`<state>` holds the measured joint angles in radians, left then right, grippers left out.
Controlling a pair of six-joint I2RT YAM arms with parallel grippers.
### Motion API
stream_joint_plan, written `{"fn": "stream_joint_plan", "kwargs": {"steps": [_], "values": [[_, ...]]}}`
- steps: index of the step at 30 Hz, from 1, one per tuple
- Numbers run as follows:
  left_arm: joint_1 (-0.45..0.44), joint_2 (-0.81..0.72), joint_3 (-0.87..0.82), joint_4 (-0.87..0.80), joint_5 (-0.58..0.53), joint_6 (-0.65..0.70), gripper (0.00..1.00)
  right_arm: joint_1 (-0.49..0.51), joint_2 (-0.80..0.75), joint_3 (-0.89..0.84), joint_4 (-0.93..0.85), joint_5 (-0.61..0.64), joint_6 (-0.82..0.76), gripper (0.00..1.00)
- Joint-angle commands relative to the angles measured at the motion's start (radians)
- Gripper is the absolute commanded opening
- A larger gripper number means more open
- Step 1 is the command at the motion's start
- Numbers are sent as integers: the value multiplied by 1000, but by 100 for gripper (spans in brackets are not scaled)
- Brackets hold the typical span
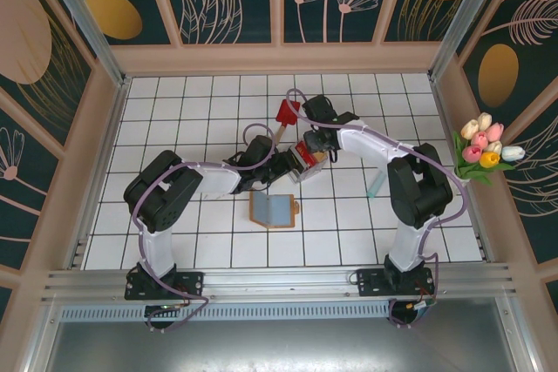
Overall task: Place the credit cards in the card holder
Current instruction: Pick up the credit card from the storage box.
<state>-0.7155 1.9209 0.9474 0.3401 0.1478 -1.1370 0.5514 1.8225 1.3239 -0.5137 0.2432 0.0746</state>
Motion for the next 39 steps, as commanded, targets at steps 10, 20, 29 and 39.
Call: {"fn": "stream_joint_plan", "kwargs": {"steps": [10, 20, 29, 39], "values": [[0, 29, 14, -26, -7, 24, 51, 8, -34, 38, -48, 50, -7, 36], [0, 27, 13, -27, -8, 24, 51, 10, -71, 45, -65, 52, 7, 22], [-1, 16, 16, -35, -6, 36, 51, 22, -124, 61, -98, -25, 62, 12], [1, -85, 16, -34, 12, 76, 55, 126, -207, 69, -153, 128, 426, 7]]}}
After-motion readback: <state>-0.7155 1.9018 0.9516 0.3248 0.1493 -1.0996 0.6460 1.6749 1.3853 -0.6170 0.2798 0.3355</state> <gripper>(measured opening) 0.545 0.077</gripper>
